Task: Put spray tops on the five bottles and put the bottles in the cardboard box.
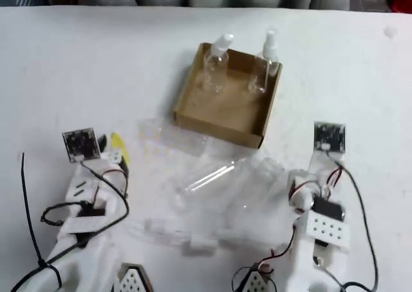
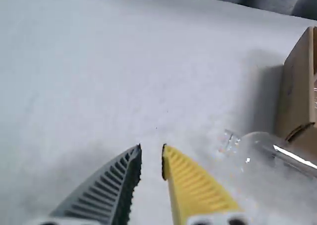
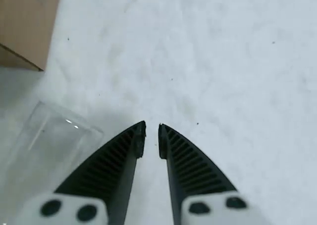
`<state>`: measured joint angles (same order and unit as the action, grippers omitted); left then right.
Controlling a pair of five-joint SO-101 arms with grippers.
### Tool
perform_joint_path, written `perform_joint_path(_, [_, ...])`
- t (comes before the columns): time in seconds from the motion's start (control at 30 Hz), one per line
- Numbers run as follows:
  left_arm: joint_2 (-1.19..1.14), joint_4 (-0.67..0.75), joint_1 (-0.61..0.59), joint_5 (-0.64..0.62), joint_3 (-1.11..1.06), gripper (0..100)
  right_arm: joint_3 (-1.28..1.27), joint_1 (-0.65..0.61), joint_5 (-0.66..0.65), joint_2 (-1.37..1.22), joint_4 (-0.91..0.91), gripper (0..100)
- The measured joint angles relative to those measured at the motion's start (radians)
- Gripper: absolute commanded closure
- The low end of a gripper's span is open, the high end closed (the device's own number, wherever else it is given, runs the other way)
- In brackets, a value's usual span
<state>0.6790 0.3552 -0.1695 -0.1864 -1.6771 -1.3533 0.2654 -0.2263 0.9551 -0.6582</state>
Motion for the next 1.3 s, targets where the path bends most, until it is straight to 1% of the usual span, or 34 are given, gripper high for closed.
perform_joint_path(0.13, [0.0,-0.029,-0.003,0.009,0.0,93,0.196,-0.002,0.0,0.0,-0.158,98.4])
perform_joint_path(0.27, [0.0,-0.1,0.012,0.123,0.0,93,0.351,-0.057,0.0,0.0,-0.276,98.4])
perform_joint_path(0.37, [0.0,-0.106,0.018,0.158,0.0,93,0.42,-0.118,0.0,0.0,-0.308,98.4])
perform_joint_path(0.6, [0.0,-0.106,0.02,0.163,0.0,93,0.512,-0.261,0.009,-0.015,-0.313,97.4])
perform_joint_path(0.77, [0.0,-0.106,0.02,0.163,0.0,93,0.598,-0.299,0.143,-0.152,-0.313,89.9])
perform_joint_path(0.9, [0.0,-0.106,0.02,0.163,0.0,93,0.674,-0.344,0.207,-0.311,-0.313,85.1])
perform_joint_path(1.1, [0.0,-0.106,0.02,0.163,0.0,93,0.795,-0.356,0.334,-0.537,-0.293,77.9])
perform_joint_path(1.3, [0.0,-0.106,0.02,0.163,0.0,93,0.825,-0.362,0.442,-0.707,-0.178,76.8])
